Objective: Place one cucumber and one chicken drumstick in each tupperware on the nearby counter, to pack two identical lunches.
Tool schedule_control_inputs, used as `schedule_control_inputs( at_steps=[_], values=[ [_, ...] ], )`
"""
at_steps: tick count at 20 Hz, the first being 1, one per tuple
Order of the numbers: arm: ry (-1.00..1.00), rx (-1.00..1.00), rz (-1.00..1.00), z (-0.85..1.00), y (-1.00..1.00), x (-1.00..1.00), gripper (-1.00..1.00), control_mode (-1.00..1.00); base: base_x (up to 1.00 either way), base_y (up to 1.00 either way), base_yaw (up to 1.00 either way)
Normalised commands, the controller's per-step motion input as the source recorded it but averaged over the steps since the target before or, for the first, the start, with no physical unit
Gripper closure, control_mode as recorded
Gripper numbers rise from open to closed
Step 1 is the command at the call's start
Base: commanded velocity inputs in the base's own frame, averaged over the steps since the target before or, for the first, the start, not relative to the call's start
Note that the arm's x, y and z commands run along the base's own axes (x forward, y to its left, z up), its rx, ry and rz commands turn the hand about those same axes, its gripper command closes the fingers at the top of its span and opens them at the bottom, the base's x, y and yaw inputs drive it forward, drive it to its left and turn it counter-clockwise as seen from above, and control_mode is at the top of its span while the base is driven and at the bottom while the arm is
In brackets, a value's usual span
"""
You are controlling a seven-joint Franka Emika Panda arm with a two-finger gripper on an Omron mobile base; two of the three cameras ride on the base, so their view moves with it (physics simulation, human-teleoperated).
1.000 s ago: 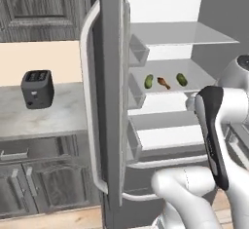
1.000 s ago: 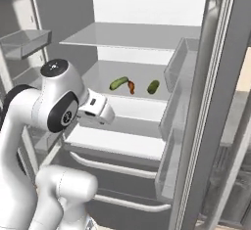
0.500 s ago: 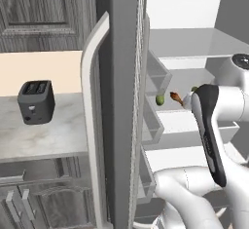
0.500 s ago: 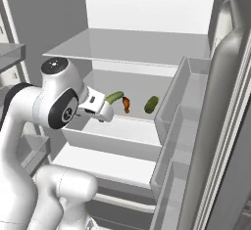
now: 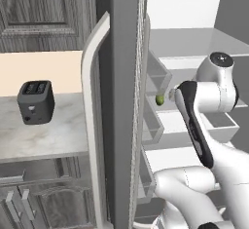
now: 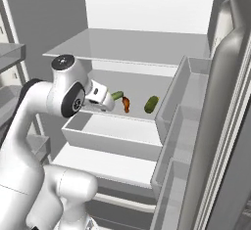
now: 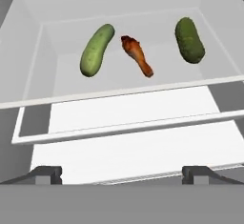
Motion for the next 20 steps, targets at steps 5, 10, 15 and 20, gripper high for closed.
schedule_control_inputs(
  at_steps=[5,10,15,20],
  values=[
    [-0.02,0.13,0.0,-0.28,0.18,0.61,-1.0,-1.0,0.0,0.0,0.0],
    [-0.03,0.11,0.0,-0.11,0.0,0.19,-1.0,-1.0,0.0,0.0,0.0],
    [-0.01,0.02,0.0,-0.06,0.02,0.43,-1.0,-1.0,0.0,0.0,0.0],
    [0.0,0.0,-0.02,-0.13,0.15,0.85,-1.0,-1.0,0.0,0.0,0.0]
  ],
)
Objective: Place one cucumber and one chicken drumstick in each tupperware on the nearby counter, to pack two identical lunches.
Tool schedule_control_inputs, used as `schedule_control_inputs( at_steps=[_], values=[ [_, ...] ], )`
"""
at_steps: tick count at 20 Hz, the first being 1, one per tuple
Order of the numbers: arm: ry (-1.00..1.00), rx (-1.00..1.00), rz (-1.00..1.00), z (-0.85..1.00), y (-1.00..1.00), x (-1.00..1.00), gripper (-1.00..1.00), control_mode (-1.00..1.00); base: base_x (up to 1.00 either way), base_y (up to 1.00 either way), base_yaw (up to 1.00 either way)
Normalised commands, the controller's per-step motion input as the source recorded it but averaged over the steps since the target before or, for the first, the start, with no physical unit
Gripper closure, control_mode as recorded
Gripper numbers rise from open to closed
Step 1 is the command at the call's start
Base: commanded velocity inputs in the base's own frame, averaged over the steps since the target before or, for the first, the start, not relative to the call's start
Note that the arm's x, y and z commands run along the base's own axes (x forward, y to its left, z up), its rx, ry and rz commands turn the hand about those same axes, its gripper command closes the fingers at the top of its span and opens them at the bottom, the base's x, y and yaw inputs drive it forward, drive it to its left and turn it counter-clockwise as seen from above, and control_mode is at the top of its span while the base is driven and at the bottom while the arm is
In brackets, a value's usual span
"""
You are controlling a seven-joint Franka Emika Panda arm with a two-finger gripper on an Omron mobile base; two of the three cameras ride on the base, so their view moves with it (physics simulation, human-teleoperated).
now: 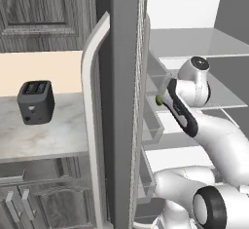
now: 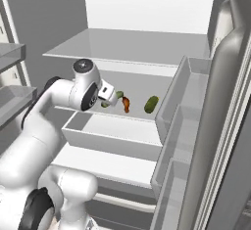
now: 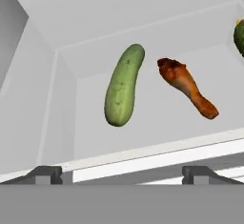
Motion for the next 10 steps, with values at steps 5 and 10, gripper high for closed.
schedule_control_inputs(
  at_steps=[5,10],
  values=[
    [0.01,-0.01,-0.01,-0.2,0.02,0.73,-1.0,-1.0,0.0,0.0,0.0],
    [0.04,-0.01,0.0,-0.35,0.0,0.47,-1.0,-1.0,0.0,0.0,0.0]
  ],
)
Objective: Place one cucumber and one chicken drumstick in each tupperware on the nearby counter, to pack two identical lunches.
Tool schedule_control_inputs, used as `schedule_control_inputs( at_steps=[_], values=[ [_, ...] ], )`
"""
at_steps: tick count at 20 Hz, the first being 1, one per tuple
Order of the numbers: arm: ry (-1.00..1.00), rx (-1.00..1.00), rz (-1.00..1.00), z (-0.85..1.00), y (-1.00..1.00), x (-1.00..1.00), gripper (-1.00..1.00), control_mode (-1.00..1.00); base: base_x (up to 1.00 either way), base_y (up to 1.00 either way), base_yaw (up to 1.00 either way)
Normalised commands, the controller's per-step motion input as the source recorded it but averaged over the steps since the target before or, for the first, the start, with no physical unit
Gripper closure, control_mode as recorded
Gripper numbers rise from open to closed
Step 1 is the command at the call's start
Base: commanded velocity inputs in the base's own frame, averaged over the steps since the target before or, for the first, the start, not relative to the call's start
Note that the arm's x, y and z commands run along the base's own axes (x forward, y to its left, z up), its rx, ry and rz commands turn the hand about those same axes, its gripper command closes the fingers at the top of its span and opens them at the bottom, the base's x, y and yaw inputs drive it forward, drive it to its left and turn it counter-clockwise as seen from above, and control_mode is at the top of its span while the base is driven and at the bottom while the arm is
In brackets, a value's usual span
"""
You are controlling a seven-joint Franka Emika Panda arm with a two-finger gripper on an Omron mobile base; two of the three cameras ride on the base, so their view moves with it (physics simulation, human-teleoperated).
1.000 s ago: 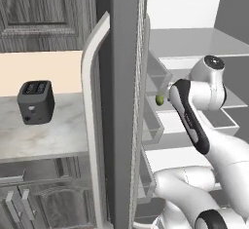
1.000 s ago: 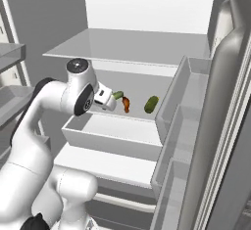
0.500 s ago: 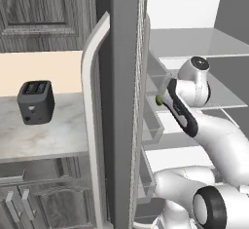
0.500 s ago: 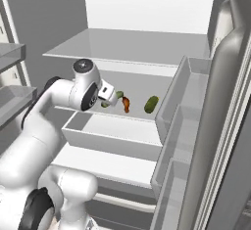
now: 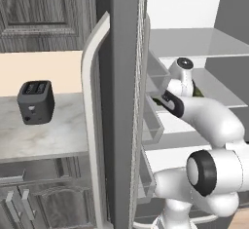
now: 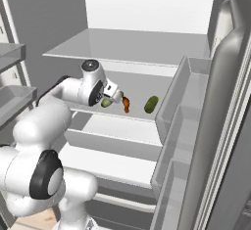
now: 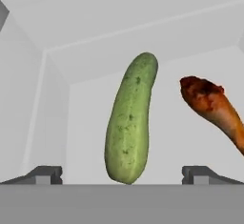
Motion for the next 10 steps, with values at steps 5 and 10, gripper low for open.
schedule_control_inputs(
  at_steps=[5,10],
  values=[
    [0.0,0.0,0.0,-0.29,0.0,0.41,-1.0,-1.0,0.0,0.0,0.0],
    [0.03,0.0,0.0,-0.32,0.0,0.26,-1.0,-1.0,0.0,0.0,0.0]
  ],
)
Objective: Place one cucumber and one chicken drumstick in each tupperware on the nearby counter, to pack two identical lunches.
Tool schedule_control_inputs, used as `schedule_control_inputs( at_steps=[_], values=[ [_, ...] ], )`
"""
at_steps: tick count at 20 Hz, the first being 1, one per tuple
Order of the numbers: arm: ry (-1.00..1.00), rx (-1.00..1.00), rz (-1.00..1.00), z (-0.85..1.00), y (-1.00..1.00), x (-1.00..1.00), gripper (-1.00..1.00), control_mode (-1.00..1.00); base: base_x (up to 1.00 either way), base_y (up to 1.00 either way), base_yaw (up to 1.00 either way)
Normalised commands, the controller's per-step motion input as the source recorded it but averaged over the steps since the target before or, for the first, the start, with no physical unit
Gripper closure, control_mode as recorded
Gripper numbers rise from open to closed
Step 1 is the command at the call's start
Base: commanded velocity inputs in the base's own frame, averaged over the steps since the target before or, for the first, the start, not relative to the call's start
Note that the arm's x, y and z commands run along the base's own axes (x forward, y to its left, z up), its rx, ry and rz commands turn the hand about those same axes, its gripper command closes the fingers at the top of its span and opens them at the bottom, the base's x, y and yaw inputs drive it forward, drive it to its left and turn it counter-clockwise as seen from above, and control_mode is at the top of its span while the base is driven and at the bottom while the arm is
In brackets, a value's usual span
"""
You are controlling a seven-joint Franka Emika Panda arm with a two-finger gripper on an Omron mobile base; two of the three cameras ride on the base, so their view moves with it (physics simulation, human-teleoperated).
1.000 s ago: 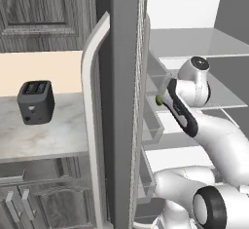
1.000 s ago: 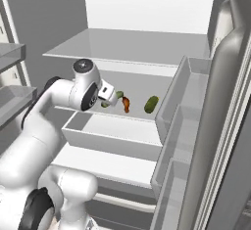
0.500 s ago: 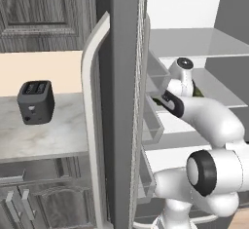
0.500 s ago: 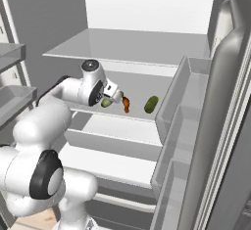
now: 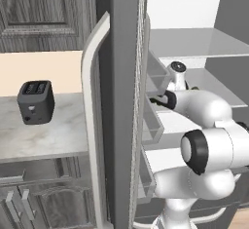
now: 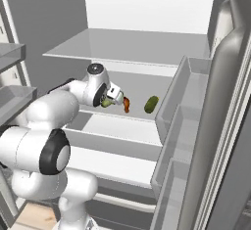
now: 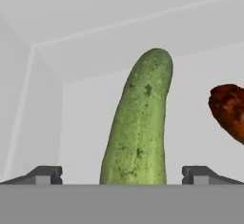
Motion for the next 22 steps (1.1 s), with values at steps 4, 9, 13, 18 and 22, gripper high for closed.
schedule_control_inputs(
  at_steps=[4,9,13,18,22],
  values=[
    [0.06,0.0,0.0,-0.38,0.0,0.19,-1.0,-1.0,0.0,0.0,0.0],
    [0.01,-0.02,0.0,-0.3,0.0,0.21,1.0,-1.0,0.0,0.0,0.0],
    [0.0,0.0,0.0,-0.02,0.0,0.0,1.0,-1.0,0.0,0.0,0.0],
    [0.0,0.0,-0.04,0.17,-0.01,-0.28,1.0,-1.0,0.0,0.0,0.0],
    [0.0,0.0,-0.22,0.49,-0.13,-1.0,1.0,-1.0,0.0,0.0,0.0]
  ],
)
